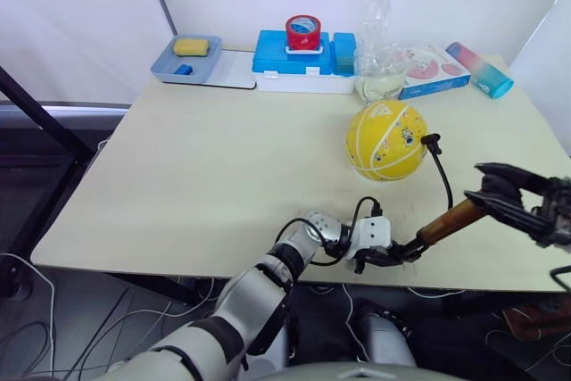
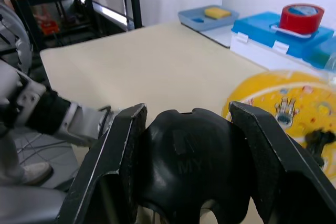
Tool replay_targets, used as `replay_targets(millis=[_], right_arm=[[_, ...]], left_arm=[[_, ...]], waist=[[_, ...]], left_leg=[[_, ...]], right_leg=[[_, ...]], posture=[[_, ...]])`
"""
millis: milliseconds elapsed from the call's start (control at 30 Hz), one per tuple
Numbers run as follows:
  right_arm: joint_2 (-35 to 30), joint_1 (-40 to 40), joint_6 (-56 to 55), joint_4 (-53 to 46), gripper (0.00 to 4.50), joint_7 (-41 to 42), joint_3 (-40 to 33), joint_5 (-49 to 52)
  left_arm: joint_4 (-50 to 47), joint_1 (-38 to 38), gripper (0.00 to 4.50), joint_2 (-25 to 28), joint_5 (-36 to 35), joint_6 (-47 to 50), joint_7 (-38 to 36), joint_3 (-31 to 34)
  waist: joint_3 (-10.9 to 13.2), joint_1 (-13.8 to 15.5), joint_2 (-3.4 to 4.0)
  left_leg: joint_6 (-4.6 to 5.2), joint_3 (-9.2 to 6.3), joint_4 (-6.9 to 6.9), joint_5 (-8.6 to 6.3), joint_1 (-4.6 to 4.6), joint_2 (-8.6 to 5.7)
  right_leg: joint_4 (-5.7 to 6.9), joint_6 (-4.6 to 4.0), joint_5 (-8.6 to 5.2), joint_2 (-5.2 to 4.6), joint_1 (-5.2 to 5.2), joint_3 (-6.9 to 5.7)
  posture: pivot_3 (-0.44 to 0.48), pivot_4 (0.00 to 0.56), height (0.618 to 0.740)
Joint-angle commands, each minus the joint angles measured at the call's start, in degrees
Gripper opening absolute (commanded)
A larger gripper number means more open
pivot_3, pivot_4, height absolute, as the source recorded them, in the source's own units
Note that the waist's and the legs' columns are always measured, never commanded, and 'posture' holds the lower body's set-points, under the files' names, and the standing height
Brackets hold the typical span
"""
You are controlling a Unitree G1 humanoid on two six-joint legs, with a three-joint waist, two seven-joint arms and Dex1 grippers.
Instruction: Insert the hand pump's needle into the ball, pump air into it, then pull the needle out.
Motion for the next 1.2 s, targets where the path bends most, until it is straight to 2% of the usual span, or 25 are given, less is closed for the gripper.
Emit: replay_targets(millis=[33,200,367,467,533,700,867,1000,1200], right_arm=[[-3.0,-3.7,2.8,-0.2,2.01,-2.3,-7.3,7.4],[-5.4,-6.0,6.9,0.6,2.01,-2.7,-10.0,10.2],[-4.0,-3.6,7.7,-1.9,2.01,-1.3,-6.2,5.8],[-1.9,-1.8,4.9,-2.9,2.01,-0.7,-0.5,-0.9],[0.9,0.1,1.2,-2.6,2.01,-0.2,6.0,-7.9],[5.6,1.5,-7.1,1.5,2.01,0.3,16.8,-20.2],[9.7,1.6,-14.5,5.5,2.01,-0.3,23.5,-28.2],[12.0,0.6,-18.2,6.7,2.01,-0.5,25.0,-30.0],[12.8,1.8,-18.6,4.1,2.01,-0.4,22.6,-26.9]], left_arm=[[2.1,1.6,1.0,-1.3,1.9,1.4,-0.3,-1.2],[2.1,1.7,1.0,-1.4,1.8,1.3,-0.3,-1.2],[2.2,1.6,1.0,-1.4,1.7,1.9,-0.2,-1.0],[2.2,1.4,1.0,-1.5,1.6,2.0,0.0,-0.9],[2.2,1.3,1.0,-1.6,1.6,2.2,0.2,-0.8],[2.0,1.3,1.0,-1.9,1.0,3.0,0.0,-0.3],[1.7,1.3,1.0,-2.2,0.1,4.0,-0.8,0.5],[1.1,0.9,1.0,-2.5,-0.9,4.4,-2.3,1.6],[-0.3,0.0,1.0,-2.7,-2.4,2.9,-4.3,2.8]], waist=[[0.0,0.0,-0.01],[0.0,0.0,-0.01],[0.0,0.0,0.0],[0.0,0.0,-0.05],[0.0,-0.1,-0.06],[-0.1,-0.1,-0.16],[-0.1,-0.1,-0.19],[-0.2,-0.2,-0.14],[-0.1,-0.2,-0.12]], left_leg=[[0.0,-0.01,0.0,0.0,0.0,0.0],[0.05,0.0,0.0,0.03,-0.06,0.0],[0.12,0.0,0.0,0.07,-0.07,-0.01],[0.11,-0.01,0.0,0.06,-0.03,0.0],[0.11,-0.01,0.0,0.06,-0.03,0.0],[0.11,0.0,0.0,0.06,0.05,0.01],[0.0,0.0,0.01,0.0,0.09,0.02],[0.0,0.0,0.01,0.0,0.1,0.02],[-0.01,0.0,0.01,0.0,0.08,0.03]], right_leg=[[0.0,0.0,0.0,0.0,0.0,-0.01],[-0.01,-0.01,0.0,0.0,-0.03,0.0],[-0.03,-0.01,0.0,0.0,-0.05,0.0],[-0.02,0.0,0.0,0.01,-0.02,0.0],[-0.02,0.0,0.0,0.01,-0.01,0.0],[-0.01,0.01,-0.01,0.02,0.04,0.01],[0.02,0.01,0.0,0.03,0.05,0.0],[0.02,0.01,0.0,0.04,0.05,0.01],[0.02,0.0,0.0,0.05,0.04,0.01]], posture=[[0.0,0.15,0.739],[0.0,0.15,0.739],[0.0,0.15,0.739],[0.0,0.15,0.739],[0.0,0.15,0.739],[0.0,0.15,0.739],[0.0,0.15,0.739],[0.0,0.15,0.739],[0.0,0.15,0.739]])
